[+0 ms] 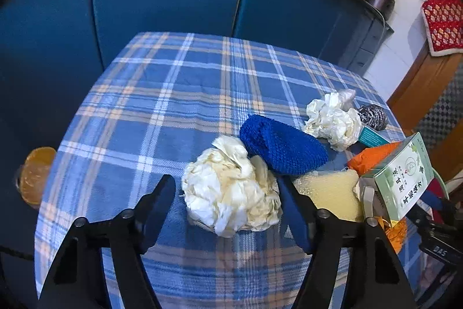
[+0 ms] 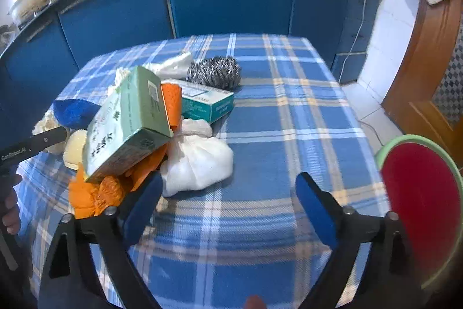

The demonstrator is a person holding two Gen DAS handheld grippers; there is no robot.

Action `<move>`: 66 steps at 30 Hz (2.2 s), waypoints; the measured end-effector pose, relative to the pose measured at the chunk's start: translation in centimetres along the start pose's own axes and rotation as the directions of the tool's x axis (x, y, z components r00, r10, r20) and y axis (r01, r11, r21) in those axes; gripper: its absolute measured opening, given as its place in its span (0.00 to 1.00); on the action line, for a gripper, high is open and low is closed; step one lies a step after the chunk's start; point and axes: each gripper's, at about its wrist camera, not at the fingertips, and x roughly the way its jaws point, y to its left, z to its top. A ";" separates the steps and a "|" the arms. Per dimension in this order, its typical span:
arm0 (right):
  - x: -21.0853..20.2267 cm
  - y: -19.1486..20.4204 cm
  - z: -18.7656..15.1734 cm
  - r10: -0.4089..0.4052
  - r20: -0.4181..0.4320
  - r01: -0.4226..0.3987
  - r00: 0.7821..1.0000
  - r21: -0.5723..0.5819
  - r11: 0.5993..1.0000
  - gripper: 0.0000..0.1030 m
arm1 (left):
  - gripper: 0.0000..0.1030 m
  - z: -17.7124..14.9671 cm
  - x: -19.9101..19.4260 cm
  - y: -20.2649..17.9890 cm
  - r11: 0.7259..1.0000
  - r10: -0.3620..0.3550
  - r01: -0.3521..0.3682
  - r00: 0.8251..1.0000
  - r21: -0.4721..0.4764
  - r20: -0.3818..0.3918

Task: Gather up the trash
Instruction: 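Grasp the crumpled white paper ball with the left tool while the right tool grasps the white glove, then carry the paper ball and the glove in both tools over the red bucket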

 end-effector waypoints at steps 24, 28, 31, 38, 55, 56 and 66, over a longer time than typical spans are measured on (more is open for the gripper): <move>1.6 -0.3 0.5 0.158 -0.043 -0.153 0.987 0.104 0.983 0.28 | 0.51 -1.4 -3.6 -0.9 0.997 -0.071 0.071 0.993 -0.001 0.095; 1.2 -0.3 0.3 0.165 -0.024 -0.161 0.986 0.125 0.979 0.18 | 0.51 -1.8 -4.8 -1.4 0.996 -0.084 0.082 0.990 0.015 0.112; 0.4 0.0 0.2 0.149 0.002 -0.148 0.989 0.124 0.981 0.17 | 0.51 -2.0 -5.7 -1.6 0.996 -0.092 0.090 0.987 0.020 0.129; -2.9 0.4 0.1 0.126 0.076 -0.134 0.989 0.115 0.984 0.17 | 0.51 -2.0 -8.4 -2.2 0.994 -0.110 0.105 0.977 0.035 0.183; -9.7 -2.5 -1.9 0.098 0.194 -0.129 0.976 0.153 0.980 0.17 | 0.51 -2.3 -11.0 -9.1 0.970 -0.216 0.187 0.956 0.156 0.197; -9.9 -2.6 -1.9 0.094 0.197 -0.126 0.976 0.156 0.980 0.17 | 0.51 -2.4 -11.0 -9.6 0.967 -0.224 0.193 0.955 0.164 0.195; -12.7 -6.4 -3.3 0.028 0.236 -0.084 0.971 0.229 0.970 0.17 | 0.51 -2.6 -10.1 -16.7 0.923 -0.322 0.280 0.938 0.264 0.130</move>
